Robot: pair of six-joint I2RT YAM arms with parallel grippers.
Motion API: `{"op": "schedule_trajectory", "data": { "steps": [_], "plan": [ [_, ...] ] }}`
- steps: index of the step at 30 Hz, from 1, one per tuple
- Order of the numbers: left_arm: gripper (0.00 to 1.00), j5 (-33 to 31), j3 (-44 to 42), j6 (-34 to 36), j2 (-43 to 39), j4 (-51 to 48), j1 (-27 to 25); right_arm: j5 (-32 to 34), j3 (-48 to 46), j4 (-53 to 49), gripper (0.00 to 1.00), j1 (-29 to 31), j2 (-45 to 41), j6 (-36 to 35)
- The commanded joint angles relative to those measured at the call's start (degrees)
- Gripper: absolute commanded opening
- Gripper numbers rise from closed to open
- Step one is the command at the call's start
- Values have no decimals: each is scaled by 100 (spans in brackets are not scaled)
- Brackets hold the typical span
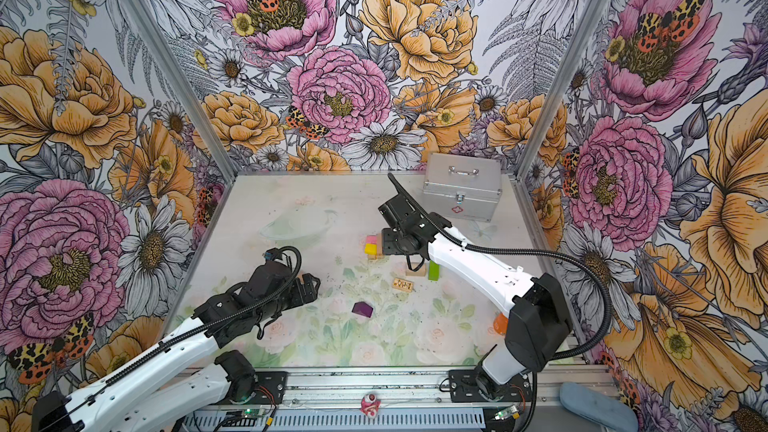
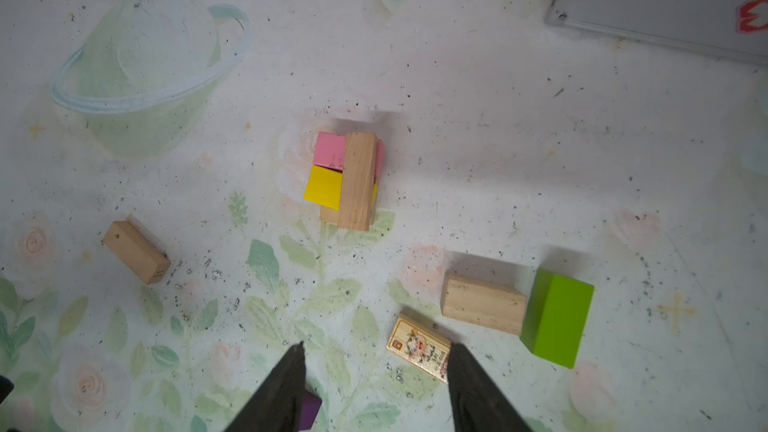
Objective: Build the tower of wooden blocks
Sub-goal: 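Raise the right gripper from the stack while the left gripper moves toward the bar, then position the open left gripper above the remaining loose wooden bar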
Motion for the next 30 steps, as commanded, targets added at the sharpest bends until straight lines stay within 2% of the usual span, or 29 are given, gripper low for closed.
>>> {"op": "schedule_trajectory", "data": {
  "steps": [1, 7, 14, 30],
  "plan": [
    [96, -467, -101, -382, 33, -110, -124, -178, -205, 22, 58, 11, -415, -269],
    [96, -607, -130, -526, 411, -95, -154, -353, -661, 114, 62, 20, -992, -457],
    [96, -685, -9, -379, 923, 51, -41, -398, -1019, 170, 62, 11, -1339, -563],
    [95, -1, 124, 231, 2021, 887, 1179, -465, -1279, 211, 66, -7, -1524, -617]
  ]
}}
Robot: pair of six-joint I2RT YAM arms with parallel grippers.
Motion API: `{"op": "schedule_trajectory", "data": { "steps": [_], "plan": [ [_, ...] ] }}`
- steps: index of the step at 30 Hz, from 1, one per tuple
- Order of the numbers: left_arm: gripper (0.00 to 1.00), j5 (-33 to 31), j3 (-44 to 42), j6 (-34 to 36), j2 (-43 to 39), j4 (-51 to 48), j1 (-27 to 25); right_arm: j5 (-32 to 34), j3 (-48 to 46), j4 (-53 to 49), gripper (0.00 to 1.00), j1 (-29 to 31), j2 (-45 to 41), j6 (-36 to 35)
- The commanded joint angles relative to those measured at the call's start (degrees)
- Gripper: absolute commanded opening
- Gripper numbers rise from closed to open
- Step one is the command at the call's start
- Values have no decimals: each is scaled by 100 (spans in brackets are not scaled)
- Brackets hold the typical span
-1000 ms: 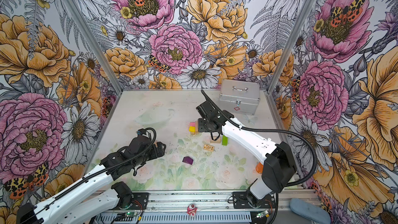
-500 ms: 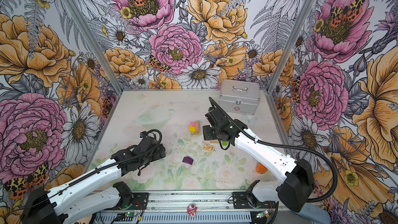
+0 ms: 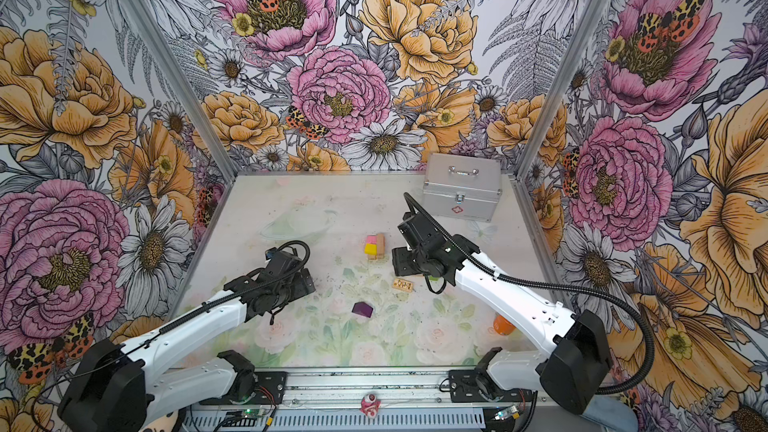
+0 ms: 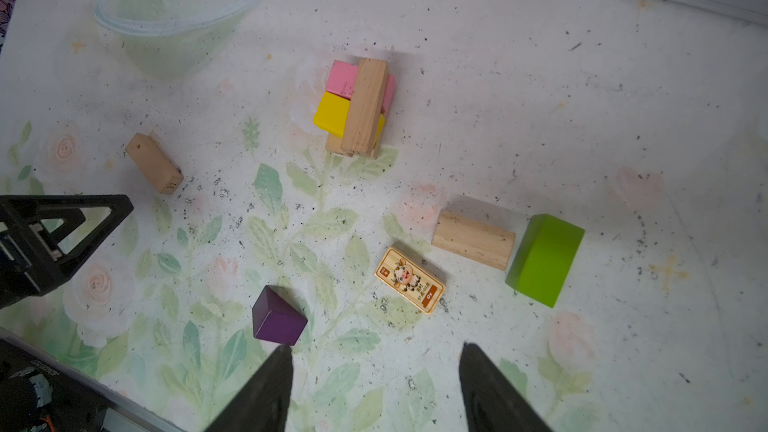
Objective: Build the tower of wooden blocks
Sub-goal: 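Position the open left gripper above the remaining loose wooden bar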
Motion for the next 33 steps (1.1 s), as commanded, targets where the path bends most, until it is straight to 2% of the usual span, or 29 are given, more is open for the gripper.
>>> {"op": "schedule_trajectory", "data": {
  "steps": [1, 10, 18, 33],
  "plan": [
    [94, 233, 194, 272, 256, 388, 163, 37, -55, 147, 66, -11, -167, -111],
    [86, 235, 503, 495, 1093, 662, 439, 45, -141, 159, 66, -107, -252, -119],
    [77, 431, 734, 585, 1511, 732, 597, 41, -248, 155, 66, -234, -406, -120],
    [74, 455, 929, 686, 2036, 756, 797, -50, -362, 158, 66, -382, -461, -152]
  ]
}}
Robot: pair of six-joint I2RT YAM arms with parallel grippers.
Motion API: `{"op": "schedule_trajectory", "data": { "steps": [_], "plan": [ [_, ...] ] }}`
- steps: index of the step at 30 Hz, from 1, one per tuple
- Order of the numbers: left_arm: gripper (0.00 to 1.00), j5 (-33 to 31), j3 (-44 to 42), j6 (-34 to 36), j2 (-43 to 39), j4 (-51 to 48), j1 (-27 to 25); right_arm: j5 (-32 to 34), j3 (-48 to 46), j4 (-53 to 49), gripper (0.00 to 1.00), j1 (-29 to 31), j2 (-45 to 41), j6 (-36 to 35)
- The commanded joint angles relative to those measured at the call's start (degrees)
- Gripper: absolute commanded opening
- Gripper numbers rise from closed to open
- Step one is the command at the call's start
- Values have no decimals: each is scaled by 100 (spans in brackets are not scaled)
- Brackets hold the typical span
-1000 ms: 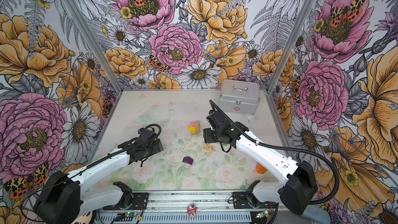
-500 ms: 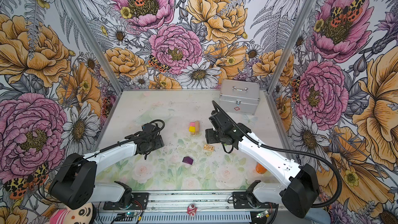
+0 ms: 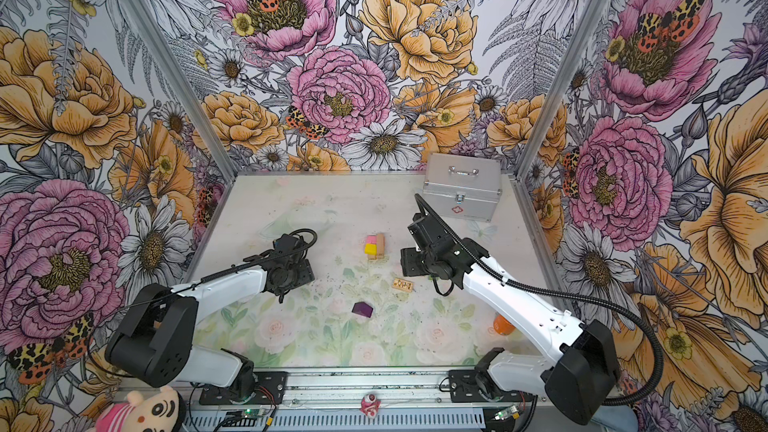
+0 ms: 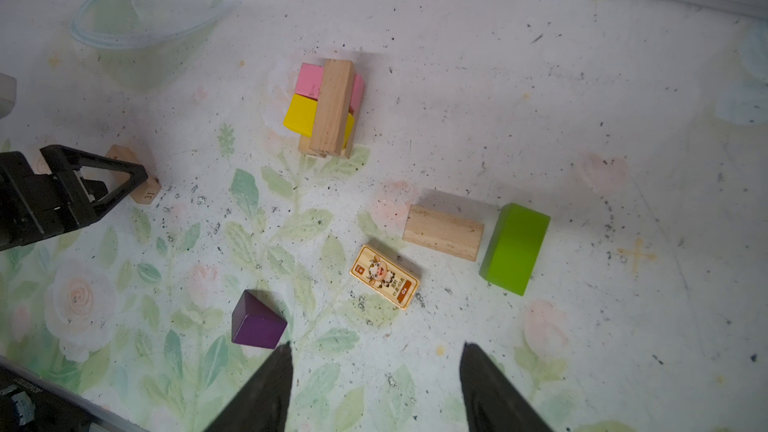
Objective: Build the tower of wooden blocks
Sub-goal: 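Position the open left gripper above the remaining loose wooden bar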
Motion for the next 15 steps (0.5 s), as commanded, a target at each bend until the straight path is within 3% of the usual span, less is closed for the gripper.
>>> {"op": "schedule_trajectory", "data": {
  "steps": [1, 15],
  "plan": [
    [74, 81, 238, 125, 169, 124, 52, -61, -35, 118, 66, -50, -172, -117],
    [61, 188, 501, 136, 520, 105, 10, -221, -136, 109, 66, -193, -287, -218]
  ]
}}
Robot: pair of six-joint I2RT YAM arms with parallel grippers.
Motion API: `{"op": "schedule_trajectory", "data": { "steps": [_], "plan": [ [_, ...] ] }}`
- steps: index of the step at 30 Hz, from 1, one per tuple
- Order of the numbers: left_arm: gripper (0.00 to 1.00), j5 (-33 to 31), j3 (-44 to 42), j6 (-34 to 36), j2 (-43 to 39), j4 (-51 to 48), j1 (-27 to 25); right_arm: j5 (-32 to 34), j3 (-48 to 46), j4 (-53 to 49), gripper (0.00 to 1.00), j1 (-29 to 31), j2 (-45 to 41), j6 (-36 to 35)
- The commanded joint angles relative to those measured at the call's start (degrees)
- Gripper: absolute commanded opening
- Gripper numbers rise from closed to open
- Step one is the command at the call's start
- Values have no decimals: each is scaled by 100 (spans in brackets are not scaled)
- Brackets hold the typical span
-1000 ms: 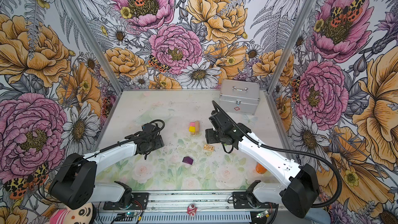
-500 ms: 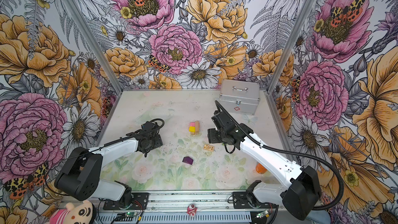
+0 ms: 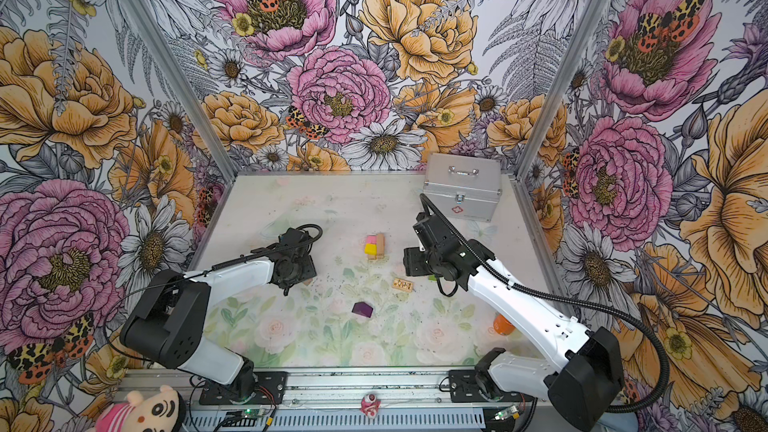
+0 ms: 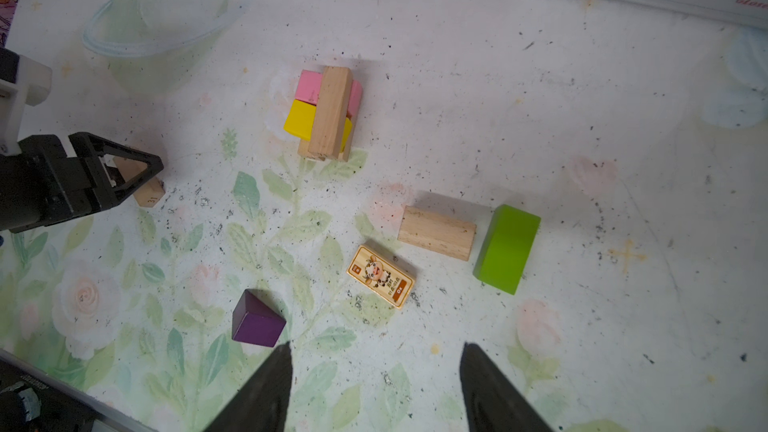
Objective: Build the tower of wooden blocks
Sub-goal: 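Position the open left gripper above the remaining loose wooden bar, then lower the left gripper and close it on the loose wooden bar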
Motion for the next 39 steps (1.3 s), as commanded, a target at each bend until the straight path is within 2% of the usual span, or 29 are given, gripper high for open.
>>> {"op": "schedule_trajectory", "data": {
  "steps": [1, 8, 14, 22, 28, 33, 39],
  "plan": [
    [59, 149, 98, 24, 58, 79, -6, -120, -54, 107, 66, -46, -96, -113],
    [51, 143, 195, 11, 218, 22, -116, -240, -101, 111, 67, -87, -167, -100],
    [38, 114, 239, 32, 309, -25, -207, -340, -144, 104, 69, -108, -244, -43],
    [33, 97, 285, 78, 368, -78, -304, -375, -203, 104, 70, -107, -327, 36],
    [33, 30, 324, 106, 347, -185, -437, -430, -207, 104, 71, -101, -342, 86],
    [42, -97, 339, 84, 258, -338, -582, -466, -216, 98, 72, -108, -349, 110],
    [45, -97, 208, 32, 60, -355, -654, -476, -232, 85, 72, -108, -392, 121]
  ]
}}
